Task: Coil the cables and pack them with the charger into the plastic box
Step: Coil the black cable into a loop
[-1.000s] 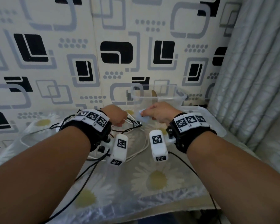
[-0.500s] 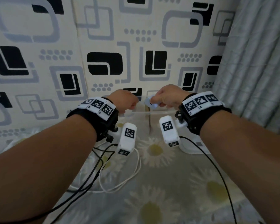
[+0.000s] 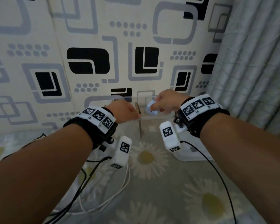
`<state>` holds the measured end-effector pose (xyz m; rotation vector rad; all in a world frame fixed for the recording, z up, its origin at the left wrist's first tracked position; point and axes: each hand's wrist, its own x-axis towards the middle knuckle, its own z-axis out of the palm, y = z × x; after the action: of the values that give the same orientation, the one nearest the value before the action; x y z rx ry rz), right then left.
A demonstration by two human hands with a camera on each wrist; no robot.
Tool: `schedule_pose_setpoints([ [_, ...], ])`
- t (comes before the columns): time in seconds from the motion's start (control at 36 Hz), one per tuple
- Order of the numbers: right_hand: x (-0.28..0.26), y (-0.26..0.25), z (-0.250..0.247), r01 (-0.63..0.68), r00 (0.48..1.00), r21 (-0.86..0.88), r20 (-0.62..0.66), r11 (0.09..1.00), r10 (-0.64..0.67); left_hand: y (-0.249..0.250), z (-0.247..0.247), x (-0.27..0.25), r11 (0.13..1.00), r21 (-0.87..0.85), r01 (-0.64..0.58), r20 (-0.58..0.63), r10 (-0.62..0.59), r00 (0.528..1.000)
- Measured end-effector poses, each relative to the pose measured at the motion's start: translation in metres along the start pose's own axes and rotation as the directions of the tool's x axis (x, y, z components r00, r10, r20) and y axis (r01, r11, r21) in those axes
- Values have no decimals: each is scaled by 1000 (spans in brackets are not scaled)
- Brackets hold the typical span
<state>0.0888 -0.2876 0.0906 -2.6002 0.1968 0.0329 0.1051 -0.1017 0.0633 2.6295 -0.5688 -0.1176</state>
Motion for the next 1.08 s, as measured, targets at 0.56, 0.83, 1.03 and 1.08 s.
schedule_pose_setpoints([
  [0.56, -43, 0, 40, -33, 989, -412, 119, 911, 89, 0, 32, -39, 999, -32, -27, 175, 32, 984],
  [0.83, -38, -1, 61, -88, 962, -544, 170, 834, 213, 6, 45, -47, 993, 33, -110, 159, 104, 982],
  [1.03, -24, 7, 73, -61, 973, -636, 134, 769, 189, 6, 48, -49, 987, 63, -145, 130, 136, 982],
  [1.08, -20, 7, 78, -13, 976, -675, 150, 737, 155, 6, 48, -49, 987, 65, -145, 121, 137, 983],
])
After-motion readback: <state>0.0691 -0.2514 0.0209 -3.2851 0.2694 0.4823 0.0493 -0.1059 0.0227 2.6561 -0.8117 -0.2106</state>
